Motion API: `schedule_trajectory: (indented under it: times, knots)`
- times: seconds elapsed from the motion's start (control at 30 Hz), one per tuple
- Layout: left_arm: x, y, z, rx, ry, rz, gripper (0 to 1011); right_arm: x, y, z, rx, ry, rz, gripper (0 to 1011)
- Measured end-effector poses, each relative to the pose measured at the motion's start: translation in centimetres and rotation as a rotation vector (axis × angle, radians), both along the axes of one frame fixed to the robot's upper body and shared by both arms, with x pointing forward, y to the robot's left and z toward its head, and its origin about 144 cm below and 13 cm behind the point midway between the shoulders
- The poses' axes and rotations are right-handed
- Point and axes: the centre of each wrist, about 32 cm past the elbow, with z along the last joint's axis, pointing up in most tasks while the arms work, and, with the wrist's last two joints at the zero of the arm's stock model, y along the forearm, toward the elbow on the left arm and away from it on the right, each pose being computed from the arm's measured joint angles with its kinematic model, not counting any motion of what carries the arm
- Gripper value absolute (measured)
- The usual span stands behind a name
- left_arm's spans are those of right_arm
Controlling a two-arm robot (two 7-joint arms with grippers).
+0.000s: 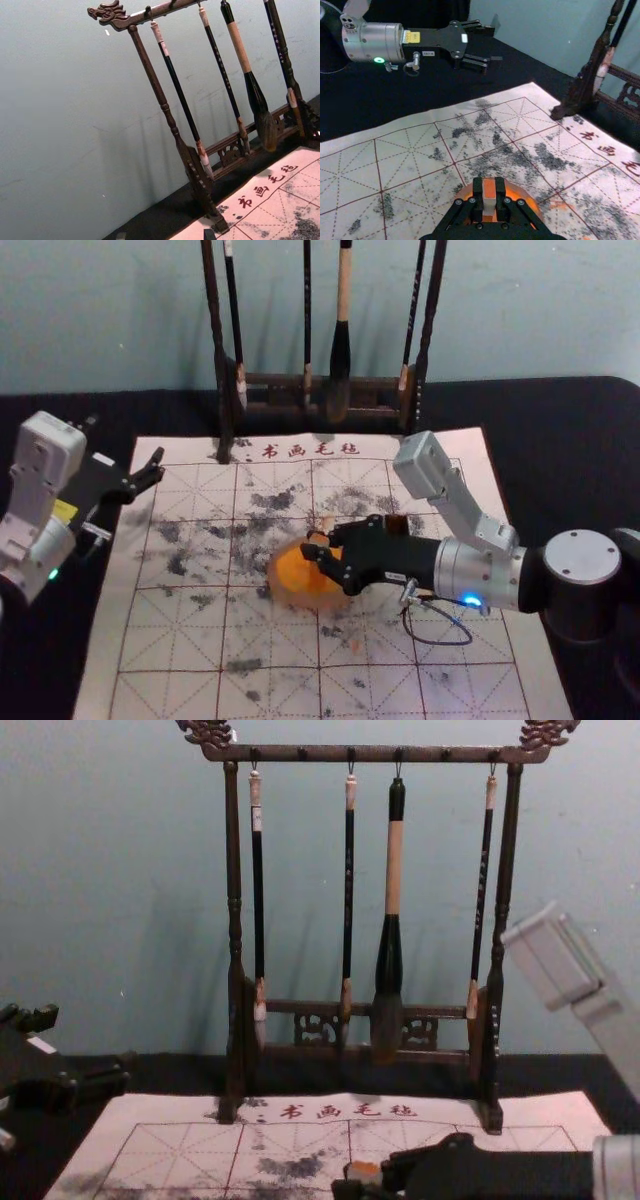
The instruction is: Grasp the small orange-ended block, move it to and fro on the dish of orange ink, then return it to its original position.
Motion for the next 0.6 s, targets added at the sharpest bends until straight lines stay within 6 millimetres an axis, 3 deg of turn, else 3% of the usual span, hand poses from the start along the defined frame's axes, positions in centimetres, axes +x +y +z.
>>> schedule_trajectory:
  times: [0.6]
  knots:
    - [0.0, 0.0, 0.0, 0.0, 0.0, 0.0, 1001, 1.1, 1.8, -0.4, 0.005, 0.011, 0.007, 127]
